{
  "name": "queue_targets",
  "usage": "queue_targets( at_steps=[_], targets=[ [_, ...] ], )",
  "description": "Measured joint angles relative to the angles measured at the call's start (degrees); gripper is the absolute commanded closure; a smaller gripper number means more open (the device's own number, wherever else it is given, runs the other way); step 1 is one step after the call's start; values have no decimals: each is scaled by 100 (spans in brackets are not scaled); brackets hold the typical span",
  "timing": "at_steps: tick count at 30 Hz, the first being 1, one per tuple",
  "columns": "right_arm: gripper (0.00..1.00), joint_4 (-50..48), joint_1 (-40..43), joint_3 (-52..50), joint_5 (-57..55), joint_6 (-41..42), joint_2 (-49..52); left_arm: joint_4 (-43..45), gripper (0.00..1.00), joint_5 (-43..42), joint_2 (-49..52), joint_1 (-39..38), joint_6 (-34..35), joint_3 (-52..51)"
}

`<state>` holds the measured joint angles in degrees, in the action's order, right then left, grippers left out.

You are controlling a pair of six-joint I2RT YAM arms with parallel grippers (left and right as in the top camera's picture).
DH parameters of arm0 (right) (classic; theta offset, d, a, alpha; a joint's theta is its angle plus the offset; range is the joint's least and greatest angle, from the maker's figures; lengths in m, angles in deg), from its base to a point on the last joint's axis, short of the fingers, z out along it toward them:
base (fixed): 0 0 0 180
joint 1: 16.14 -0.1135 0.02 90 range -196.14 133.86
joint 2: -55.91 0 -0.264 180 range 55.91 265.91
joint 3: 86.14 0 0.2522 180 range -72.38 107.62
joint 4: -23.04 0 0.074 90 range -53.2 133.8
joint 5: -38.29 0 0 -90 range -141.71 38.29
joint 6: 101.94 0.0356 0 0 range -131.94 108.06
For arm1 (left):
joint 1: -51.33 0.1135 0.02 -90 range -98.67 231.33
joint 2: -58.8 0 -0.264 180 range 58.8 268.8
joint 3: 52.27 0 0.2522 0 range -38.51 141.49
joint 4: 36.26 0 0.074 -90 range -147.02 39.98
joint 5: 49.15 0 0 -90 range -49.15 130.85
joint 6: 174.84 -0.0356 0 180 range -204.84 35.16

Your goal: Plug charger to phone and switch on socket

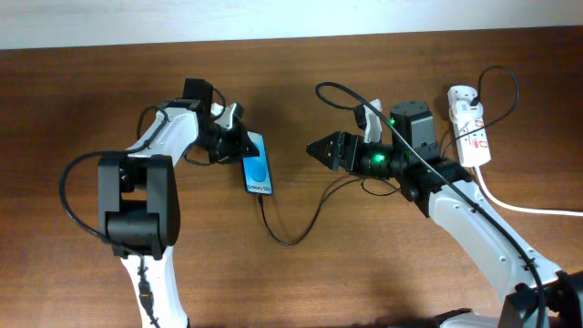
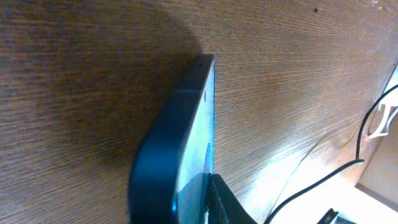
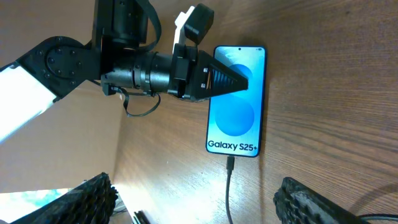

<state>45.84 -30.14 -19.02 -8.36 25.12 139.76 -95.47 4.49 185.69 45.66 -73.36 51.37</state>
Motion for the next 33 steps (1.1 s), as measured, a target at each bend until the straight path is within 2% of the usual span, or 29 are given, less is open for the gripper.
queue_targets(
  at_steps=[2, 5, 7, 8, 13, 15, 16, 18, 20, 23, 24, 26, 30, 33],
  targets=[
    [14, 0, 0, 0, 0, -2, 0, -46, 49, 369, -4, -15, -15, -2],
    [13, 0, 0, 0, 0, 0, 0, -46, 34, 662, -114, -37, -59, 0],
    [13, 0, 0, 0, -2, -2, 0, -63, 29, 868, -170, -39, -72, 0],
    [2, 2, 0, 0, -2, -15, 0, -83, 31, 1001, -199, -42, -81, 0],
    [2, 249, 0, 7, -46, -428, 0, -339, 25, 1648, -278, -33, -142, 114],
    [2, 1115, 0, 269, -264, -782, 0, -455, 18, 1950, -667, -24, -144, 245],
    [2, 2065, 0, 732, -581, -1051, 11, -452, 8, 2052, -1176, -15, -144, 348],
    [2, 3217, 0, 1705, -1231, -1504, 42, -413, 0, 2159, -2074, -15, -162, 474],
    [2, 3945, 0, 2566, -1976, -1808, 37, -404, 0, 2194, -3099, -15, -166, 605],
    [2, 4750, 66, 3550, -3029, -1976, 17, -424, 1, 2212, -3508, -15, -164, 608],
    [2, 5292, 470, 3971, -3318, -2098, 42, -448, 1, 2216, -3510, -15, -164, 608],
    [2, 5440, 1196, 4271, -3512, -2159, 33, -455, 1, 2227, -3508, -15, -164, 605],
    [2, 5480, 3532, 4319, -3436, -2253, 72, -459, 1, 2227, -3508, -15, -164, 605],
    [2, 5322, 4774, 4341, -3383, -2253, 629, -459, 1, 2227, -3510, -15, -164, 605]
  ],
)
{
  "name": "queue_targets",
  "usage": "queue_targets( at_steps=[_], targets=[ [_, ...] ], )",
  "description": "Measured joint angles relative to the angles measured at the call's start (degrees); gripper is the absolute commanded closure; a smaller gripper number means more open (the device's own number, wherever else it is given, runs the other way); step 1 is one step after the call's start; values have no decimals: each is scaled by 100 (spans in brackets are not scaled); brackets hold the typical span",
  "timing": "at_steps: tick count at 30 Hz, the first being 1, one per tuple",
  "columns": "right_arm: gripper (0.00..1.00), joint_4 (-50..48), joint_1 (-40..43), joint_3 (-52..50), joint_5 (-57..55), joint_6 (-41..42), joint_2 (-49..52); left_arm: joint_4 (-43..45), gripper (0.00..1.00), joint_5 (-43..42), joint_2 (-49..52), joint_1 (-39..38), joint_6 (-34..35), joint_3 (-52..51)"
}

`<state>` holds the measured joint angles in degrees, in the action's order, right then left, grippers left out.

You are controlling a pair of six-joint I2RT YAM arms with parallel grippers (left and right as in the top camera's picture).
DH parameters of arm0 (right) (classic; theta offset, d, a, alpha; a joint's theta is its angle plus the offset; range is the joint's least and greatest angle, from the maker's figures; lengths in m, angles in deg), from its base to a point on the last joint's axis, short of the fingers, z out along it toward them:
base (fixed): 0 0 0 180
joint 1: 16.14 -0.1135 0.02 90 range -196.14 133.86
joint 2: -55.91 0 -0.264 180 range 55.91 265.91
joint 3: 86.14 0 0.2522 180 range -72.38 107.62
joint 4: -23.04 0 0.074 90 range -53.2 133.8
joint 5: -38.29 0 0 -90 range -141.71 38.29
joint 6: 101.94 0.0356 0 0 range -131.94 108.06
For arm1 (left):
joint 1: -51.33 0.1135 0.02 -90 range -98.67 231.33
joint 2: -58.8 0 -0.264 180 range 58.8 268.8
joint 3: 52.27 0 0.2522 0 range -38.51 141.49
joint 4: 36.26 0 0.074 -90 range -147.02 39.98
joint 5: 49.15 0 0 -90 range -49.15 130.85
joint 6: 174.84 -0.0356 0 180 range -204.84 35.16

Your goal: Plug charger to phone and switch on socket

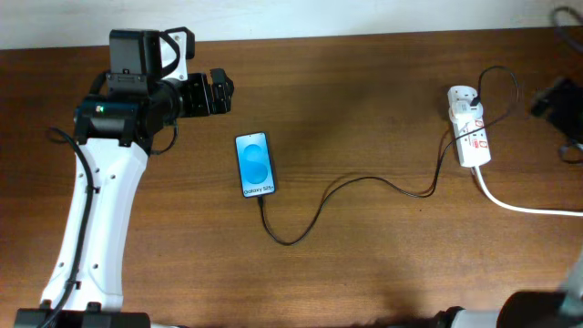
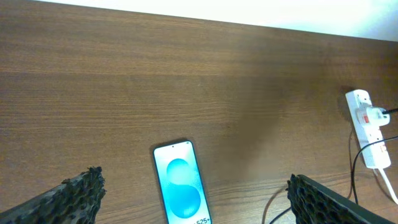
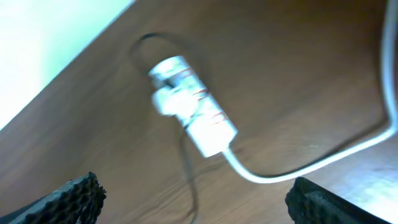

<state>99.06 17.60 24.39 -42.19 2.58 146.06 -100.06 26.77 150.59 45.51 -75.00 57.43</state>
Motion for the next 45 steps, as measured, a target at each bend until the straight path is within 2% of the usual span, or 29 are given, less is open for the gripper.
queue_targets(
  at_steps=[3, 7, 13, 22, 37, 45],
  targets=[
    [2, -372, 369, 13, 0, 2, 1167, -2, 1, 2, 2, 0, 0, 0],
    [2, -1084, 367, 17, 109, 0, 2310, -11, 1, 2, 0, 0, 0, 0],
    [2, -1904, 173, 20, 184, -92, 3202, -11, 1, 2, 2, 0, 0, 0],
    [2, -2033, -422, 20, 170, -431, 3679, -9, 1, 2, 2, 0, 0, 0],
    [2, -2308, -507, 87, -177, -393, 3821, -9, 1, 2, 2, 0, 0, 0],
    [2, -2133, -595, 184, -380, -306, 3834, -9, 1, 2, 2, 0, 0, 0]
  ],
)
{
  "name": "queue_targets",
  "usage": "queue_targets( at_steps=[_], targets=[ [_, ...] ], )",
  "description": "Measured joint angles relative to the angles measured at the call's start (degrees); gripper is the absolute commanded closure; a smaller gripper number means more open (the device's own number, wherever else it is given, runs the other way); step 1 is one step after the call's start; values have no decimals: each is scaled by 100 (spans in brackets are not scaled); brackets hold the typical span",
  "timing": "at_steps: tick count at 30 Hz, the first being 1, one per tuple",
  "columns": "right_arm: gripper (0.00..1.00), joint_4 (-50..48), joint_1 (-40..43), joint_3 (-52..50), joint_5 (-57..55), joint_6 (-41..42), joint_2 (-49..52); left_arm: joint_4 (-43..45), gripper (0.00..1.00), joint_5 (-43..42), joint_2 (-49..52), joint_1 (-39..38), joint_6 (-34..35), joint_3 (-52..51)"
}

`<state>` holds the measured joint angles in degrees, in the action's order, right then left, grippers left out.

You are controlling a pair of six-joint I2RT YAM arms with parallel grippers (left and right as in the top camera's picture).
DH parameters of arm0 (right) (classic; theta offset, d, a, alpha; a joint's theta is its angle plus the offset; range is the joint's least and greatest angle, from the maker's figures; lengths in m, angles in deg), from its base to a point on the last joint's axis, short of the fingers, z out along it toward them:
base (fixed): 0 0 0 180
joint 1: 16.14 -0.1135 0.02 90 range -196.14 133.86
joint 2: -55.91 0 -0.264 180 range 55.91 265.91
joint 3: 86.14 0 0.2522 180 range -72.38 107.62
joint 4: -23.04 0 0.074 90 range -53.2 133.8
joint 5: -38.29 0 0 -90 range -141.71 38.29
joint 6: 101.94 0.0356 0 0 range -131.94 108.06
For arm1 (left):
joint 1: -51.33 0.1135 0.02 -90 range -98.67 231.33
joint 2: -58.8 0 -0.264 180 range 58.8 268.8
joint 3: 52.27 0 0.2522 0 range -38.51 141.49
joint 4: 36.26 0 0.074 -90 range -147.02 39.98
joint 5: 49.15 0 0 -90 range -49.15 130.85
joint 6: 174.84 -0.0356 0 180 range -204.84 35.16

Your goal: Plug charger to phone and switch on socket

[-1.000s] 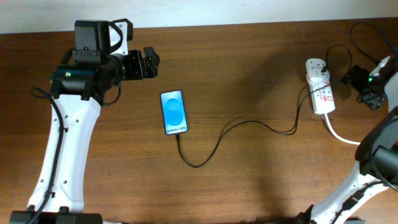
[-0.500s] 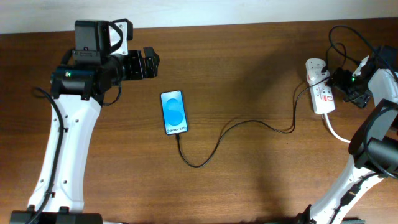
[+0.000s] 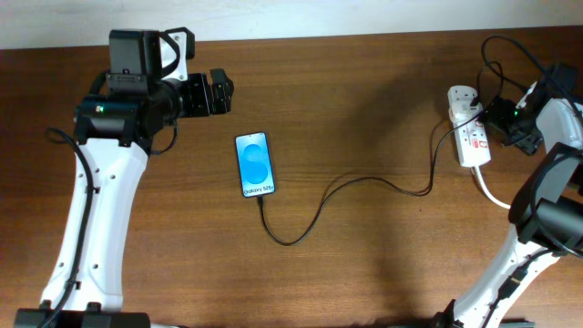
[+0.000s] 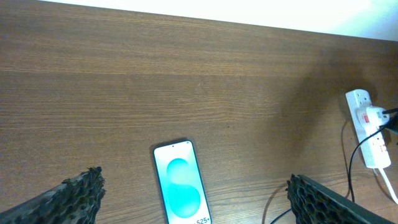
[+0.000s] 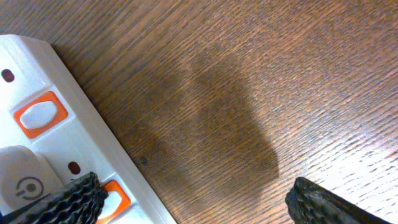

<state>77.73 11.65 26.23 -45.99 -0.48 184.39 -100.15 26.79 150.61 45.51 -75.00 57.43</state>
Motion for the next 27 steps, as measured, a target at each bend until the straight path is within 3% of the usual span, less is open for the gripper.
queue_targets(
  at_steps=[19, 25, 27],
  targets=[
    [2, 442, -52, 98, -31, 81, -26, 0, 1, 0, 0, 0, 0, 0],
    [2, 737, 807, 96, 271, 680, -109, 0, 1, 0, 0, 0, 0, 0],
    [2, 859, 1060, 94, 273, 807, -645, 0, 1, 0, 0, 0, 0, 0]
  ],
)
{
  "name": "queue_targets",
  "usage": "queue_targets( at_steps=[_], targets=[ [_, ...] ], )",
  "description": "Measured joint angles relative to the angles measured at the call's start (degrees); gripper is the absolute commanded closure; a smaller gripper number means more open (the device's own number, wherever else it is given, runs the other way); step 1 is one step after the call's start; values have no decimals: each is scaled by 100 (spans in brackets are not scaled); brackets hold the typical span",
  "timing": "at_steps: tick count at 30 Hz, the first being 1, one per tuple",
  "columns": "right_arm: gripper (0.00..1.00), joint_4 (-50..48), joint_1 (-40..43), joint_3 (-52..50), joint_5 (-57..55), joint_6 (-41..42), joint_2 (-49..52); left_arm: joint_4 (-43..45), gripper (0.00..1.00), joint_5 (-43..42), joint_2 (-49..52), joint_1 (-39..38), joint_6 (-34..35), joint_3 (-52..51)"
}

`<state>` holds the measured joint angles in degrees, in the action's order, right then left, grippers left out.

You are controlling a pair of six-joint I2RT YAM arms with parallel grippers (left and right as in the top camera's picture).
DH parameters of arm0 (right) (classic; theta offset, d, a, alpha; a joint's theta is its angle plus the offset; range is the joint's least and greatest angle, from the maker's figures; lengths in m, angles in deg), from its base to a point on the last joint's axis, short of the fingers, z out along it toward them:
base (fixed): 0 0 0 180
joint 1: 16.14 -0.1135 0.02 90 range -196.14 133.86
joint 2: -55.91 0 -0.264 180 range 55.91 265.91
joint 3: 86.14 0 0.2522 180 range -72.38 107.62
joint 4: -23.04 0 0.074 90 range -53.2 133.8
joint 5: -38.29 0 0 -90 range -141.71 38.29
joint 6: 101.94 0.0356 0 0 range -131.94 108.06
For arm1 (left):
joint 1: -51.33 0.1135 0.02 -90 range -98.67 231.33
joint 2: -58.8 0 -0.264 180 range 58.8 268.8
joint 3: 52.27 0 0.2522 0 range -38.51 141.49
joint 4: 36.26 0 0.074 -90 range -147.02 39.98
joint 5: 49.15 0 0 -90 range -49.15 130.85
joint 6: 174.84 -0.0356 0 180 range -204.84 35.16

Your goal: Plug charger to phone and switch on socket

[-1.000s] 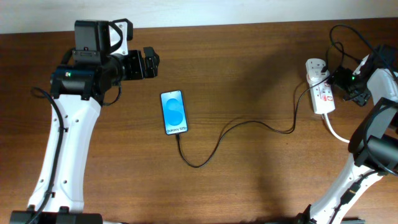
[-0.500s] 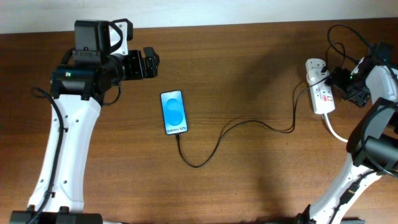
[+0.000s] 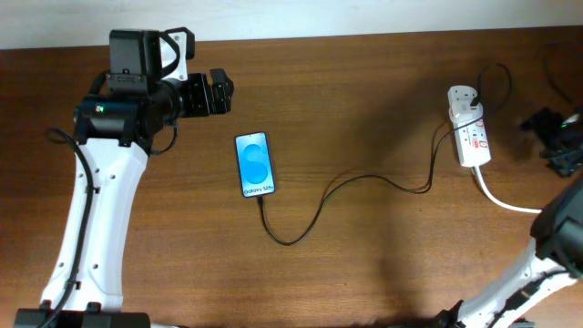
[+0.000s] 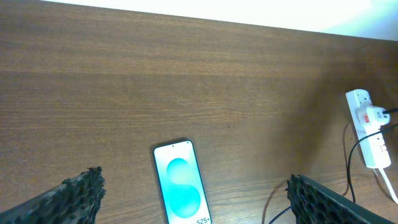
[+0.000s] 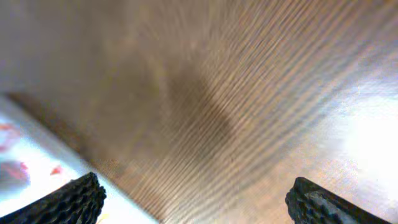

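A blue-screened phone [image 3: 255, 164] lies flat at mid-table, also visible in the left wrist view [image 4: 180, 186]. A thin black charger cable [image 3: 319, 205] is plugged into its bottom end and runs right to the white socket strip [image 3: 468, 135], [image 4: 367, 127]. My left gripper [image 3: 221, 91] hangs open up and to the left of the phone, its fingers [image 4: 74, 196] spread wide. At the table's right edge, apart from the strip, my right gripper [image 3: 545, 128] is open, and its blurred view catches a corner of the strip [image 5: 25, 140].
A thick white lead [image 3: 515, 202] runs from the strip off the right edge. The cable makes a loose loop below the phone. My right arm [image 3: 556, 237] rises along the right border. The surface is brown wood [image 3: 364, 273].
My right gripper was right up against the socket strip's right side, over its orange switches. It now sits further right, clear of the strip. The left arm, phone and cable have not moved.
First my left gripper's tip rested on the phone, with the cable in its port and my right gripper open just right of it. Then the left arm stood back at upper left. The right gripper was at the far right, then at the strip, and is now clear of it.
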<state>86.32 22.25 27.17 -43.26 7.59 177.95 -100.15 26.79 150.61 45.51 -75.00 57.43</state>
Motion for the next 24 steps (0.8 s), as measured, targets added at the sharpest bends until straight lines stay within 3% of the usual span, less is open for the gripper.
queue_targets(
  at_steps=[3, 7, 12, 16, 21, 24],
  targets=[
    [2, 195, 2, 0, 48, -2, -1248, 0, 1, 0, 0, 0, 0, 0],
    [2, 614, -238, -2, 741, -815, -2833, 4, 1, 0, -2, 0, 0, 0],
    [2, 1838, -1622, 11, 1355, -1915, -4988, 2, 1, 0, 0, 0, 0, 0],
    [2, 3174, -2406, -11, 1375, -2059, -5571, 4, 1, 0, 0, 0, 0, 0],
    [2, 3239, -2424, -7, 1373, -2105, -5490, 2, 1, 0, 0, 0, 0, 0],
    [2, 3239, -2850, -7, 1360, -2503, -5486, 2, 1, 0, 0, 0, 0, 0]
  ],
)
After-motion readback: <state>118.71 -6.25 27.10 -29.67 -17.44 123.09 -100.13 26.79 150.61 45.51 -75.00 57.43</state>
